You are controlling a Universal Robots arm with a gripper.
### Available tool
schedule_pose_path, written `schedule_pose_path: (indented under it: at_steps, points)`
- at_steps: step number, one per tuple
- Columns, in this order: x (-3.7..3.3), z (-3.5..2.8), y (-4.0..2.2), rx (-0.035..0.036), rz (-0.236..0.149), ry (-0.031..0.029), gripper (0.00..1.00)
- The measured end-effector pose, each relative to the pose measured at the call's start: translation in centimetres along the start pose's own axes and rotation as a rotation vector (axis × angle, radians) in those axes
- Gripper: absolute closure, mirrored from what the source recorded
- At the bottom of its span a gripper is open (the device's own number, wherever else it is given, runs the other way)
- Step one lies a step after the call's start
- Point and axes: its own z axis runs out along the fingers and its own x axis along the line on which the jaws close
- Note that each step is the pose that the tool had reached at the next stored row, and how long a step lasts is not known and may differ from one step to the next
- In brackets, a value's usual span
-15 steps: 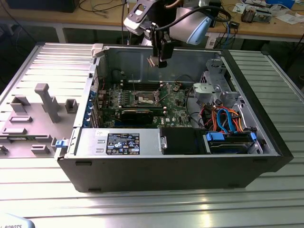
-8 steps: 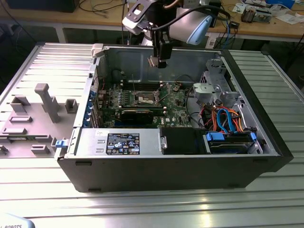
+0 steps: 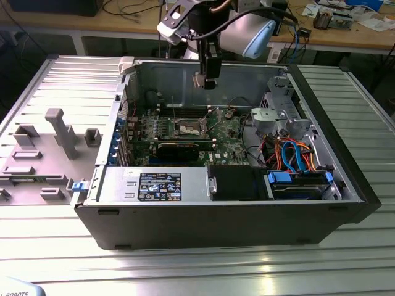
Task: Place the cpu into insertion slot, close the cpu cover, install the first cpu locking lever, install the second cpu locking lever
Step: 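Place the cpu into insertion slot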
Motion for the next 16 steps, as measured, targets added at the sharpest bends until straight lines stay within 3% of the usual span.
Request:
schedule_pose_path:
  at_steps: [11,16]
  points:
    - [-0.01,-0.01,-0.02,0.0000,0.004,-0.0004,0.45]
    - [-0.01,0.04,-0.04,-0.0007,0.041,-0.0038,0.45]
